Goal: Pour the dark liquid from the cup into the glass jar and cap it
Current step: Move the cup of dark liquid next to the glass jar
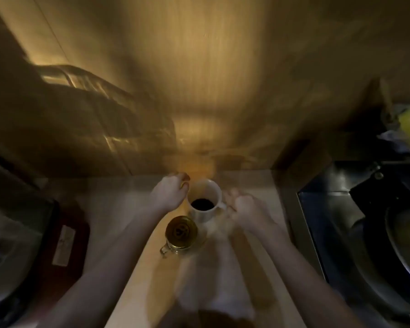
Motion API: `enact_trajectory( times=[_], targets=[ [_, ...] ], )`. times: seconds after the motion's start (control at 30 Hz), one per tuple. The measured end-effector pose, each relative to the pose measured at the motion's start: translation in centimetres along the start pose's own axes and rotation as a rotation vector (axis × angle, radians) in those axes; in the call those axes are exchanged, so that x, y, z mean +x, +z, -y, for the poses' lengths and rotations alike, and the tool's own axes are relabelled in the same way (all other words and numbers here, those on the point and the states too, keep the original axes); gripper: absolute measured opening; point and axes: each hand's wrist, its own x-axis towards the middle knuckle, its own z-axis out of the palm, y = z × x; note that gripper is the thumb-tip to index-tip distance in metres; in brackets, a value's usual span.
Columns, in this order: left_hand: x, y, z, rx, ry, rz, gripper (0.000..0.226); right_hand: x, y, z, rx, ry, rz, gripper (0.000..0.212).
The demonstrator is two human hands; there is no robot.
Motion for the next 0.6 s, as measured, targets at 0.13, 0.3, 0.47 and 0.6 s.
enact_trajectory(
  times=[0.13, 0.3, 0.47, 0.6],
  targets=[
    [-0.2, 1.5, 0.9, -0.039, -0.017, 0.048, 0.048, -0.1, 2.6, -0.2, 0.12, -0.048, -0.063, 0.061],
    [-0.1, 3.0, 2.0, -0.108, -0.027, 0.116, 0.069, 0.3, 5.7, 0.1, 0.435, -0.034, -0.108, 0.067],
    [0.1, 3.5, 1.8, -0.29, -0.075, 0.127, 0.067, 0.0, 6.2, 1.1, 0.747, 0.084, -0.247, 0.035],
    [0.2, 3.1, 1.1, -0.406, -0.144, 0.168, 0.057, 0.4, 5.5, 1.1, 0.803, 0.137, -0.282, 0.022]
  ],
)
